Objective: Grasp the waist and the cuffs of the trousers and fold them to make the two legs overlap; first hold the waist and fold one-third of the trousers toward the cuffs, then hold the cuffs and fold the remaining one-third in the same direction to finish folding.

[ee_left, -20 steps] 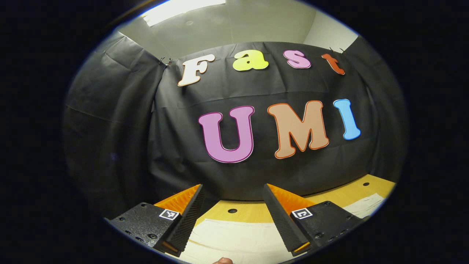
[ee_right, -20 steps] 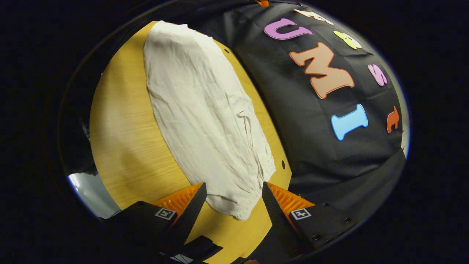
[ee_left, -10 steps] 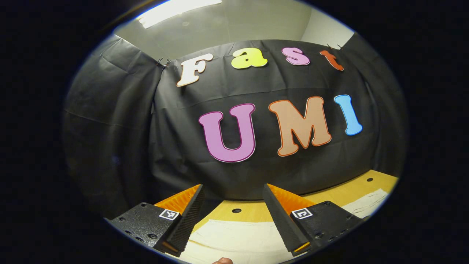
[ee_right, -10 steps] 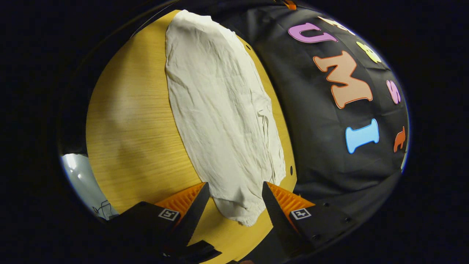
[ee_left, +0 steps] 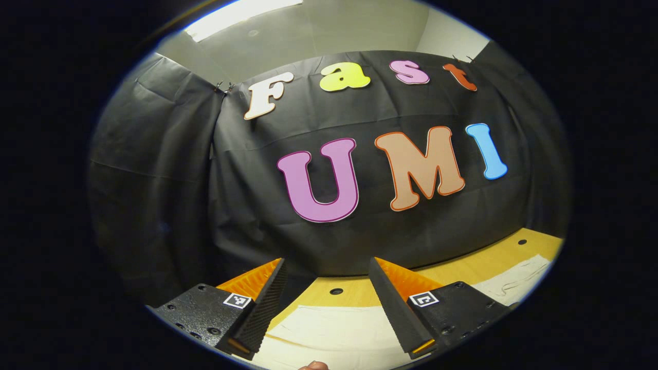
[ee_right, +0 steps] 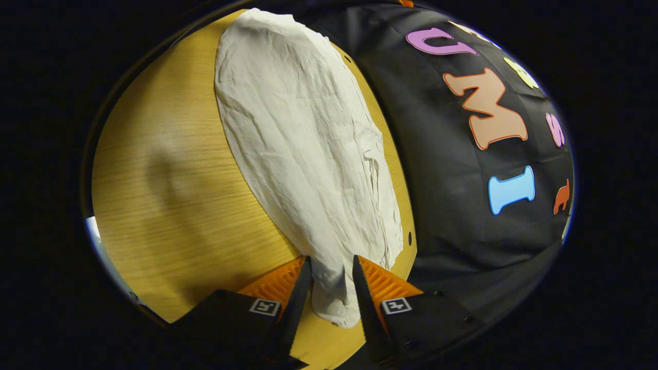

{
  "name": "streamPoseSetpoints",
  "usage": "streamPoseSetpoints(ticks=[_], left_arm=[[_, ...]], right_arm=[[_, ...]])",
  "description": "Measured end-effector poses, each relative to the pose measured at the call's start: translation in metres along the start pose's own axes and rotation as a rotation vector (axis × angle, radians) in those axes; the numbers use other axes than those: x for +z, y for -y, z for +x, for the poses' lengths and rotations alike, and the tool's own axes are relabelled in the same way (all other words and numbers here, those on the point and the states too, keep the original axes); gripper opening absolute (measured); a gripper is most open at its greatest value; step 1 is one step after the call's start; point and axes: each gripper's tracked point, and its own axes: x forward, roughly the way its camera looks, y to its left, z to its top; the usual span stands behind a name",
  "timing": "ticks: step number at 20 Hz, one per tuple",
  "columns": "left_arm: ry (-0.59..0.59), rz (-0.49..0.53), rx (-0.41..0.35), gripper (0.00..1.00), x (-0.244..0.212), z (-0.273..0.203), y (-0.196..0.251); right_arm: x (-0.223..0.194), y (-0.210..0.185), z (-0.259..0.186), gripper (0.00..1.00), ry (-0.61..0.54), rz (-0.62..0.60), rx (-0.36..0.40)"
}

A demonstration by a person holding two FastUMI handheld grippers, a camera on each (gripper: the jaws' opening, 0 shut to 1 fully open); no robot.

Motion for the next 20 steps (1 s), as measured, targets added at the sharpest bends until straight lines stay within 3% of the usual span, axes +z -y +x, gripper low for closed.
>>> streamPoseSetpoints(ticks=[2, 4, 8, 9, 10, 11, 20], left_arm=[[-0.009, 0.021, -0.003, 0.95, -0.007, -0.003, -0.004], [-0.022, 0.045, -0.003, 0.95, -0.014, -0.003, -0.008], [-0.051, 0.132, -0.015, 0.96, -0.036, -0.011, -0.020], [-0.061, 0.164, -0.022, 0.96, -0.042, -0.013, -0.023], [-0.071, 0.200, -0.028, 0.96, -0.048, -0.015, -0.027], [-0.082, 0.237, -0.034, 0.96, -0.057, -0.019, -0.031], [-0.253, 0.454, -0.101, 0.96, -0.141, -0.056, -0.059]], right_arm=[[0.001, -0.007, 0.001, 0.32, -0.009, 0.003, 0.012], [0.001, -0.010, 0.002, 0.18, -0.012, 0.009, 0.022], [-0.002, -0.010, 0.002, 0.12, -0.044, 0.105, 0.032], [-0.001, -0.010, 0.001, 0.02, -0.044, 0.105, 0.028], [-0.001, -0.009, 0.002, 0.01, -0.041, 0.088, 0.022], [0.000, -0.009, 0.003, 0.12, -0.037, 0.064, 0.014], [-0.001, -0.008, 0.004, 0.12, -0.041, 0.047, 0.000]])
